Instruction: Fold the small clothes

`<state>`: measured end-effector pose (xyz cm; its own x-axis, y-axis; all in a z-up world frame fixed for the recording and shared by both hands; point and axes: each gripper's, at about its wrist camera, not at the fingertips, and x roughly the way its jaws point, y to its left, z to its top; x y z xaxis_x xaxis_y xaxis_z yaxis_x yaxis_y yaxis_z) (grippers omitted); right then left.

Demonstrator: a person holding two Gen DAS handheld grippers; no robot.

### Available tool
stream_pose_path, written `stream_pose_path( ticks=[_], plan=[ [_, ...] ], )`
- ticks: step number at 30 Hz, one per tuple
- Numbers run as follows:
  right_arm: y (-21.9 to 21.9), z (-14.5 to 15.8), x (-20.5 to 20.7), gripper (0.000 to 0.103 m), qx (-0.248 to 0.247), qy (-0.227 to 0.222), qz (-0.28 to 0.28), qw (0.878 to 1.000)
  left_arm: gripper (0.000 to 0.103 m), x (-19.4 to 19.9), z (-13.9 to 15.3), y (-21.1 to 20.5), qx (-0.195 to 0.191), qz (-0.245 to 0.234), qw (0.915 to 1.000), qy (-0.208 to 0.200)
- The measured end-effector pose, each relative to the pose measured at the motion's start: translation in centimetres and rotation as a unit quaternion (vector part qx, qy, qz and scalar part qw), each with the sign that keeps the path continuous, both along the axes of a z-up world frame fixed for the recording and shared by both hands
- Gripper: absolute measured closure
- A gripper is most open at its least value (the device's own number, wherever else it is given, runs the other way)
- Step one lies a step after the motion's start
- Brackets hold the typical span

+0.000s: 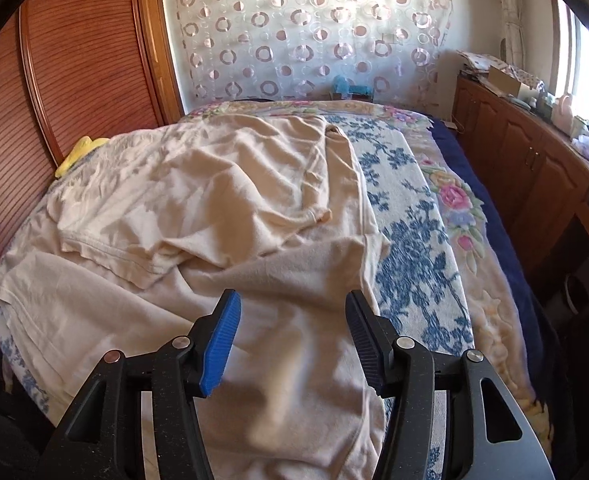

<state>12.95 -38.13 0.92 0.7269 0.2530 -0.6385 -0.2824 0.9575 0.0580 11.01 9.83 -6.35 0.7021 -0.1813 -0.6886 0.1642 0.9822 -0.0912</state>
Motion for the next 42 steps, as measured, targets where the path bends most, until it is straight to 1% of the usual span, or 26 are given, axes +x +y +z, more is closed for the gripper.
stream_pose_path(
  ticks=[4, 8, 13, 15, 19, 22, 28, 30, 33, 36, 41, 42],
  plan=[
    [0.8, 0.8, 1.0, 0.049, 0.004, 0.002, 0.007, 1.0, 0.024, 2.2, -0.2, -0.8, -0.001, -0.005, 1.0, 0.006],
    [1.4, 1.6, 3.1, 0.048, 0.009, 0.005, 0.0, 1.0, 0.024, 4.3, -0.3, -0.9, -0.003, -0.003, 1.0, 0.009],
    [1.5, 2.6, 6.3, 0.048, 0.059, 0.003, -0.016, 0.998, 0.024, 7.3, -0.3, -1.4, 0.005, 0.001, 1.0, 0.007],
    [1.9, 2.4, 7.5, 0.048, 0.065, 0.001, -0.021, 0.998, 0.024, 8.7, -0.7, -1.5, 0.006, 0.006, 0.9999, 0.013],
    [2.6, 0.3, 9.1, 0.048, 0.055, 0.023, -0.029, 0.998, 0.024, 10.5, -1.8, -1.4, 0.012, 0.015, 0.9994, 0.029],
    [2.8, -0.6, 9.0, 0.048, 0.044, 0.029, -0.03, 0.998, 0.024, 11.1, -2.6, -1.2, 0.02, 0.023, 0.9989, 0.037],
    [2.9, -2.0, 8.5, 0.048, 0.014, 0.037, -0.04, 0.998, 0.024, 11.0, -3.9, -0.4, 0.021, 0.031, 0.998, 0.05],
    [2.6, -1.9, 8.2, 0.048, 0.022, 0.033, -0.041, 0.998, 0.024, 11.0, -3.8, -0.3, 0.016, 0.034, 0.9981, 0.048],
    [2.6, -2.0, 8.3, 0.048, 0.02, 0.034, -0.041, 0.998, 0.024, 11.2, -3.9, -0.1, 0.017, 0.039, 0.9978, 0.051],
    [2.9, -2.0, 8.3, 0.048, 0.01, 0.033, -0.041, 0.999, 0.024, 11.2, -4.0, -0.1, 0.016, 0.04, 0.9978, 0.051],
    [3.8, -2.0, 8.1, 0.048, -0.012, 0.029, -0.043, 0.999, 0.024, 11.2, -4.0, -0.1, 0.025, 0.039, 0.9976, 0.05],
    [4.0, -2.1, 8.2, 0.048, -0.017, 0.029, -0.043, 0.999, 0.035, 11.1, -3.9, -0.1, 0.023, 0.035, 0.9981, 0.046]
  ],
)
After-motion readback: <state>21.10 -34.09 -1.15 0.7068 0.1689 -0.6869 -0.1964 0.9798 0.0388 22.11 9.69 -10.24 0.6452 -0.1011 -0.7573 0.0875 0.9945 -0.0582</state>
